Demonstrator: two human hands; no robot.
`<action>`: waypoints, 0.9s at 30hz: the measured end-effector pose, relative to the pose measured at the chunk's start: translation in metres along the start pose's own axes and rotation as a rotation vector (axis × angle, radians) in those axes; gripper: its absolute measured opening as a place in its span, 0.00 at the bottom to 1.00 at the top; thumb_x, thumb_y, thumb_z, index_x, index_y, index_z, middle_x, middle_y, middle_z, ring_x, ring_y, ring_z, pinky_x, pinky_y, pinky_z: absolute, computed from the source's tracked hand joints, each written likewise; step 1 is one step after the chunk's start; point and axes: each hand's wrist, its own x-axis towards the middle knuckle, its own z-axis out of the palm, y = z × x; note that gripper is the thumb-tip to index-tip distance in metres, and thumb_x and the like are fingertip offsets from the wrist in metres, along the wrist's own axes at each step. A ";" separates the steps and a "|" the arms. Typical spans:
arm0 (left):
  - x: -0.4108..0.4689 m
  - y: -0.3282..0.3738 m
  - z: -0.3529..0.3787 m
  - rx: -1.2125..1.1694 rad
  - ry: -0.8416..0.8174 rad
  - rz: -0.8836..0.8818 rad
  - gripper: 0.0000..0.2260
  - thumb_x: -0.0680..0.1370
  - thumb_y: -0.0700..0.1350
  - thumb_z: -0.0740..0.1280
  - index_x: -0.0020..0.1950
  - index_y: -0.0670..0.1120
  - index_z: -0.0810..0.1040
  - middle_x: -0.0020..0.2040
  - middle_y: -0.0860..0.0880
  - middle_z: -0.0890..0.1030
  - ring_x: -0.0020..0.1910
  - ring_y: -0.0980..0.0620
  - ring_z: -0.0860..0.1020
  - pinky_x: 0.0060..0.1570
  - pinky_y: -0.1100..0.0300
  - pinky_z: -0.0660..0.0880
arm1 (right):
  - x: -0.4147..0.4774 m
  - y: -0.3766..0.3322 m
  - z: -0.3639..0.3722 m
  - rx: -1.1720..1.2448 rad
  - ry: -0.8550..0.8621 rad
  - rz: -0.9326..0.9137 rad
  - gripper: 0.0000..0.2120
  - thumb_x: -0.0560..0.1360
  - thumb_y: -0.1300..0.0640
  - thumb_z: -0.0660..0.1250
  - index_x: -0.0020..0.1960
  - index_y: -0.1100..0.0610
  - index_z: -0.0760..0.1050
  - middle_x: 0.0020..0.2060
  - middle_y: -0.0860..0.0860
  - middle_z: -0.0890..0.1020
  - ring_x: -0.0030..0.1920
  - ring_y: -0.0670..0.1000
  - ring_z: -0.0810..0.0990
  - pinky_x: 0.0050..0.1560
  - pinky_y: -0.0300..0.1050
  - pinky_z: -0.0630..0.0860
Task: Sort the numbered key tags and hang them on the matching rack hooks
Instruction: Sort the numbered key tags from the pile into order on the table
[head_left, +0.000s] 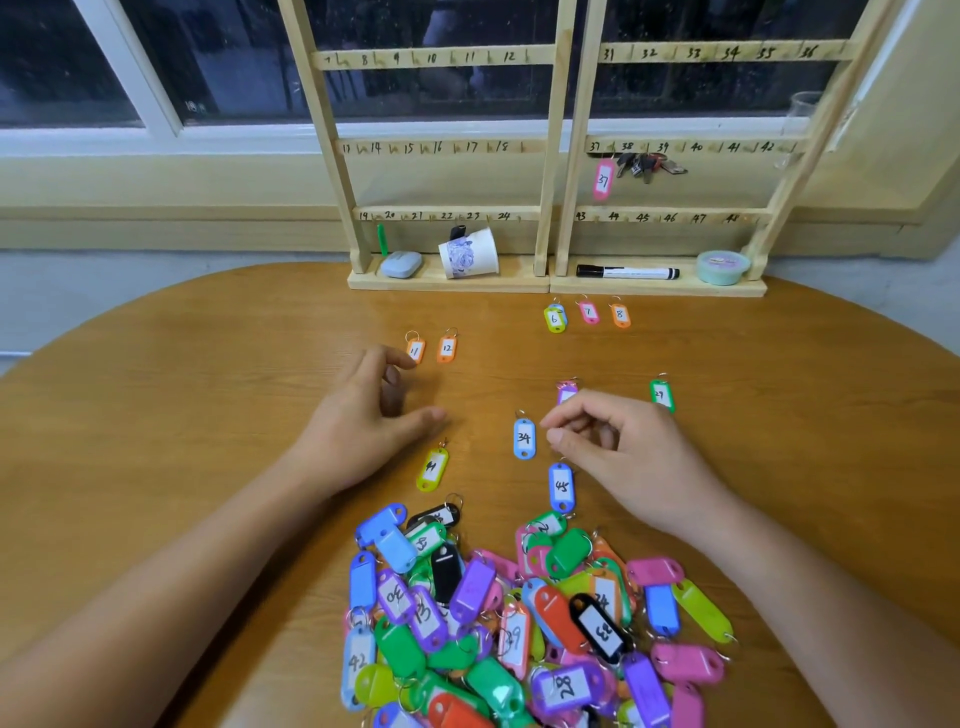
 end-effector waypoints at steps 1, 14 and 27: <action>-0.009 -0.001 0.000 0.008 -0.030 0.033 0.27 0.71 0.63 0.80 0.65 0.59 0.73 0.56 0.58 0.74 0.54 0.62 0.76 0.51 0.71 0.70 | 0.000 0.000 -0.001 -0.007 -0.005 -0.005 0.06 0.79 0.63 0.74 0.50 0.54 0.87 0.37 0.34 0.81 0.34 0.37 0.76 0.37 0.27 0.68; -0.046 -0.028 -0.017 0.071 -0.052 0.145 0.24 0.73 0.59 0.80 0.64 0.59 0.74 0.58 0.63 0.75 0.61 0.60 0.74 0.58 0.65 0.72 | 0.000 0.005 -0.003 -0.183 -0.268 -0.094 0.06 0.76 0.54 0.79 0.49 0.44 0.85 0.48 0.42 0.82 0.54 0.49 0.81 0.54 0.42 0.75; -0.081 -0.017 -0.044 0.013 -0.252 0.217 0.11 0.76 0.56 0.78 0.57 0.61 0.82 0.57 0.60 0.80 0.61 0.53 0.79 0.58 0.63 0.74 | -0.010 -0.005 -0.006 -0.431 -0.449 -0.110 0.08 0.75 0.43 0.77 0.51 0.42 0.82 0.53 0.40 0.75 0.63 0.41 0.70 0.75 0.52 0.56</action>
